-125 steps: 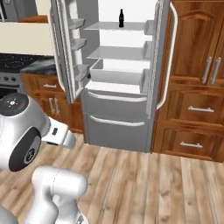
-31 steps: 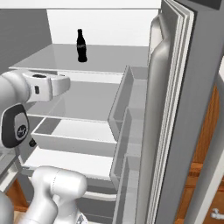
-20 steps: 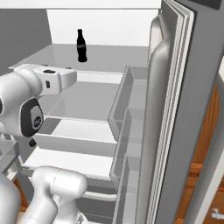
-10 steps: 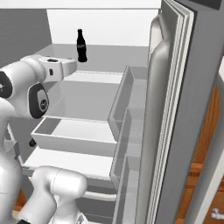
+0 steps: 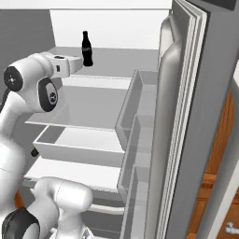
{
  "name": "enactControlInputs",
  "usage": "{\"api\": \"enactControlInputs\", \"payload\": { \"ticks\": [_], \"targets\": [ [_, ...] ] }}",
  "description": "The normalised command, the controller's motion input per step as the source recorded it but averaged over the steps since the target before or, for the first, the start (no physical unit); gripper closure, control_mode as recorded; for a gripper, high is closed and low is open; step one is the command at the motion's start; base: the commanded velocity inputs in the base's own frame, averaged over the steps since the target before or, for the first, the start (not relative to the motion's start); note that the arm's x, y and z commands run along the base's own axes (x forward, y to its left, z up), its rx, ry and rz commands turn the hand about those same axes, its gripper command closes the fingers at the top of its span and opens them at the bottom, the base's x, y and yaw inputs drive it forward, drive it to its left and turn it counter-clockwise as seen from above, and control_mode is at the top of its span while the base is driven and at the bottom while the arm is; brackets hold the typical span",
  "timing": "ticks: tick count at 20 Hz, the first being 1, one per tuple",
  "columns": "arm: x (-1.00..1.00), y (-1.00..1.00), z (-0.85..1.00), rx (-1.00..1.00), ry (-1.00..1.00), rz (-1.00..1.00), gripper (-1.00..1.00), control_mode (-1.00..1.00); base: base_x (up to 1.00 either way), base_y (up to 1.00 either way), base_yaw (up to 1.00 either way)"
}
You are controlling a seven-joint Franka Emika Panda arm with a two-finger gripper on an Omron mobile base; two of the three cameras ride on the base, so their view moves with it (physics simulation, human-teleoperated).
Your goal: Open the fridge, grab two sodas, and place both sodas inside the bowl with ice on the dining counter.
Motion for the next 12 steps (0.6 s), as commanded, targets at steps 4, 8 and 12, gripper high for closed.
{"api": "enactControlInputs", "payload": {
  "ticks": [4, 8, 12],
  "targets": [
    [0.63, 0.04, 0.00, 0.01, 0.00, 0.00, -1.00, -1.00, 0.00, 0.00, 0.00],
    [0.62, 0.03, 0.00, 0.00, 0.01, 0.00, -1.00, -1.00, 0.00, 0.00, 0.00],
    [0.57, 0.01, 0.00, 0.00, 0.03, 0.00, -1.00, -1.00, 0.00, 0.00, 0.00]
  ]
}}
